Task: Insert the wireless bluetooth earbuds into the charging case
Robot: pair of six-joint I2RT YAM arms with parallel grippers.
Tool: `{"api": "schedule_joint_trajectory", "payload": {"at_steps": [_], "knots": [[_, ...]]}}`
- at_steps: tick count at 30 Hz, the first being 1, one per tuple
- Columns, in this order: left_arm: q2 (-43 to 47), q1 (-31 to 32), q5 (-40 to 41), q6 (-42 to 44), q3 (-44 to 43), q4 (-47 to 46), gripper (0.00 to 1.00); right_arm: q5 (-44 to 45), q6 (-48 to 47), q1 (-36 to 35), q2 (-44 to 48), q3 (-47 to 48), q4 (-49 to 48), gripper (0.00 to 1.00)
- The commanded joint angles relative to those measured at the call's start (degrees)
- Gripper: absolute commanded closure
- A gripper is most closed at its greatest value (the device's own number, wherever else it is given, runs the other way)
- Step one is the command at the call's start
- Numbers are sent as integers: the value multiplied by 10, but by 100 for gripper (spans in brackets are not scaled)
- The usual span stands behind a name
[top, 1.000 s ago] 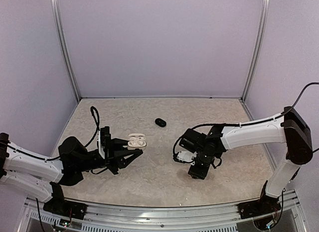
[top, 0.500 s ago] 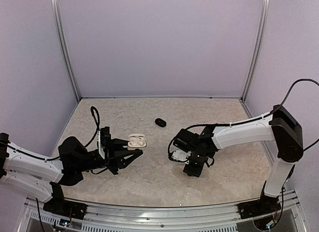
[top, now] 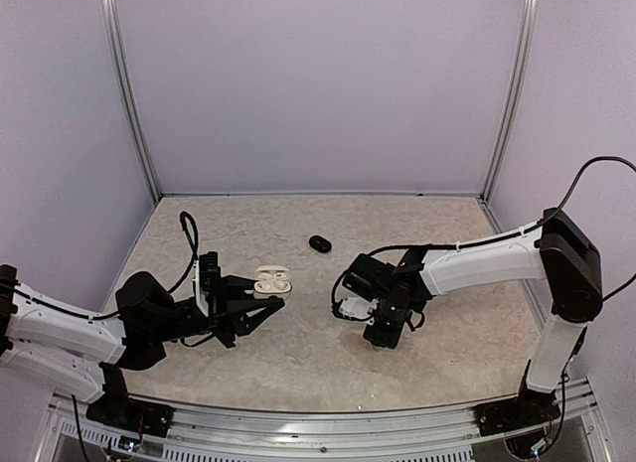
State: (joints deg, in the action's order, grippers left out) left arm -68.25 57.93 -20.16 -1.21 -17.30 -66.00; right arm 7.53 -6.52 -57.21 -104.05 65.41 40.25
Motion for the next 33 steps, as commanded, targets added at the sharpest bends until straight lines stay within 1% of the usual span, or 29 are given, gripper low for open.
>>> {"api": "schedule_joint_trajectory", "payload": {"at_steps": [1,10,17,20,27,33], "knots": [[9,0,-1,1,-9,-4,94,-10,-2,-1,-11,11,13,65],[18,0,2,2,-7,3,94,-21,2,1,-26,18,22,73],[18,0,5,4,-9,5,94,-17,4,3,-23,28,26,83],[17,0,6,3,-9,4,94,-18,7,6,-16,32,25,86],[18,-7,9,-6,-4,-8,94,-54,18,28,39,42,-10,88],[16,-18,15,-18,5,-31,94,-67,31,48,107,40,-68,88]]}}
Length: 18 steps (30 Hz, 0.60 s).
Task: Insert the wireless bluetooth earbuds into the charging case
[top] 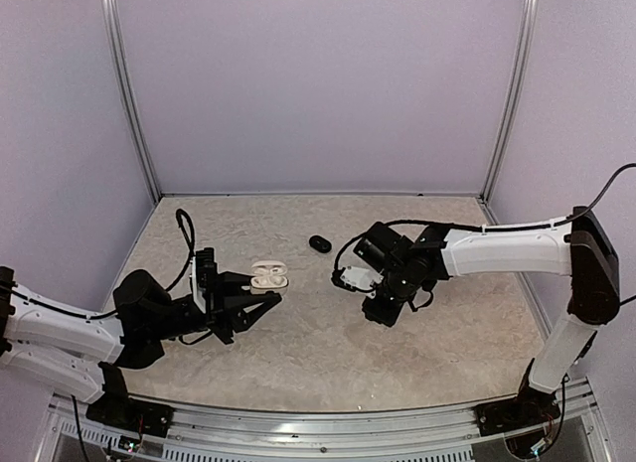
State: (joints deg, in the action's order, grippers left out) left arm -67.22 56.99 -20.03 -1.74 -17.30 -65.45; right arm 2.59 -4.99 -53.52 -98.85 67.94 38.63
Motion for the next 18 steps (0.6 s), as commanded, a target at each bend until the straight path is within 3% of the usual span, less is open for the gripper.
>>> {"api": "schedule_joint_trajectory", "payload": {"at_steps": [1,18], "knots": [[4,-11,16,-14,6,-39,94,-20,16,13,66,15,-64,88],[-31,-32,41,-13,2,-95,94,-231,72,0,263,-26,-384,85]]}}
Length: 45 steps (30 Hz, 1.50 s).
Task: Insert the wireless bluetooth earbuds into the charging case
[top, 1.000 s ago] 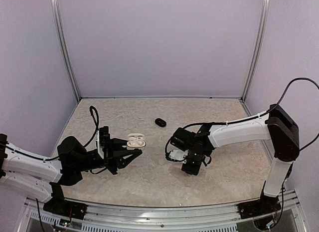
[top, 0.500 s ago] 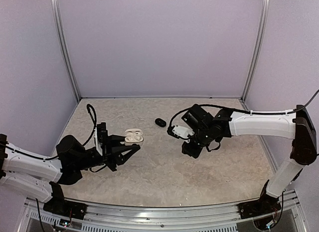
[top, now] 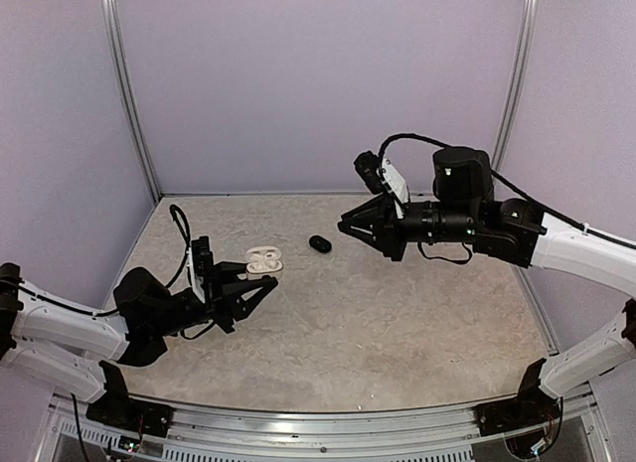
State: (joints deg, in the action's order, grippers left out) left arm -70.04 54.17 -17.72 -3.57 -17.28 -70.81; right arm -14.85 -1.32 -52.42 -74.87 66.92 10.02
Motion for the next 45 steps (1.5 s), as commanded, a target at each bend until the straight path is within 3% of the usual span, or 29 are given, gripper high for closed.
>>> {"api": "schedule_joint_trajectory", "payload": {"at_steps": [1,19,31,45], "knots": [[-4,-4,20,7,1,-49,94,-58,38,-21,24,-13,-116,85],[-44,40,104,98,-27,-65,94,-71,126,-121,-48,-7,-283,86],[-67,59,194,124,-49,-90,94,-16,161,-148,-104,-12,-352,86],[-88,70,227,136,-53,-128,94,60,181,-161,-130,-29,-392,86]]}}
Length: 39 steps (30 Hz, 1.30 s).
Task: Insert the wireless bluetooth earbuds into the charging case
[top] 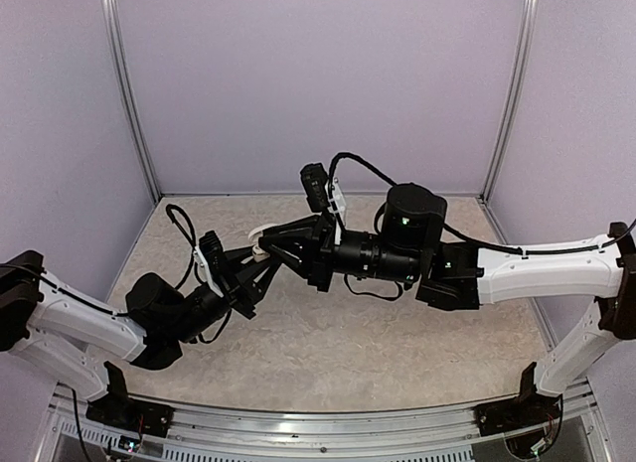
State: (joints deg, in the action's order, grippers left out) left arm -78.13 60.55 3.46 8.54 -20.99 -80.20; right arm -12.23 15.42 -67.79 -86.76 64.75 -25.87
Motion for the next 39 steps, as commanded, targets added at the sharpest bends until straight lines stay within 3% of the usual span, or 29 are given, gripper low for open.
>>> {"api": "schedule_joint_trajectory", "payload": {"at_steps": [1,10,39], "knots": [[-9,6,18,17,-17,-36,94,36,14,-8,-13,-7,-35,86],[-15,13,38,27,-20,-44,94,94,5,-24,-25,-10,-66,86],[-18,18,48,35,-22,-55,94,141,25,-34,-58,-8,-68,86]]}}
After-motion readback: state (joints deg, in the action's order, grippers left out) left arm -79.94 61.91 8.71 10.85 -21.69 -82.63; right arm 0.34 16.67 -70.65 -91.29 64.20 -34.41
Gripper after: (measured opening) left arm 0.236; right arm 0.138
